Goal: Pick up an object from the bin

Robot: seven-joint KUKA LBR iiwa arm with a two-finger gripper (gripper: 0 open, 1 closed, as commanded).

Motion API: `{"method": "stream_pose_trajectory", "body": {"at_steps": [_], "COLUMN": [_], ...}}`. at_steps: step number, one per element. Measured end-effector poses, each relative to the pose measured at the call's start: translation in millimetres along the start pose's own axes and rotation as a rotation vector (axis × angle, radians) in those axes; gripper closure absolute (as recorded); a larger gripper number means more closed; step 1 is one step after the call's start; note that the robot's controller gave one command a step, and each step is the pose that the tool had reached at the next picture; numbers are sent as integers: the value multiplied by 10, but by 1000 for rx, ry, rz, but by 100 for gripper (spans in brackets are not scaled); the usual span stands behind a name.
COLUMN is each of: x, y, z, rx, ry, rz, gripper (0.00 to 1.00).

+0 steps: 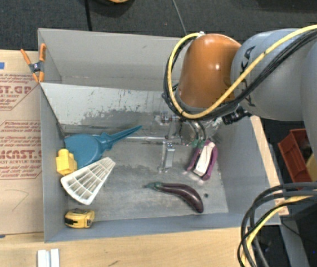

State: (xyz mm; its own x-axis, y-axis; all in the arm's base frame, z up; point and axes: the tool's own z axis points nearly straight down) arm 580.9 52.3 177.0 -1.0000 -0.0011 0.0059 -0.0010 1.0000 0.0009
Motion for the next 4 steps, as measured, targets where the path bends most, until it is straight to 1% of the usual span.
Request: {"method": "stream_pose_trajectory", "body": {"at_steps": [1,2,3,4], "x": [-16,86,87,121], "y": [-2,-188,-438,-561], "z": [-46,97,147,-62], "rx": [0,-3,0,1], "ry": [-8,-12,-5,-9], "rz": [1,84,136,-138], "gripper": [0,0,0,0]}}
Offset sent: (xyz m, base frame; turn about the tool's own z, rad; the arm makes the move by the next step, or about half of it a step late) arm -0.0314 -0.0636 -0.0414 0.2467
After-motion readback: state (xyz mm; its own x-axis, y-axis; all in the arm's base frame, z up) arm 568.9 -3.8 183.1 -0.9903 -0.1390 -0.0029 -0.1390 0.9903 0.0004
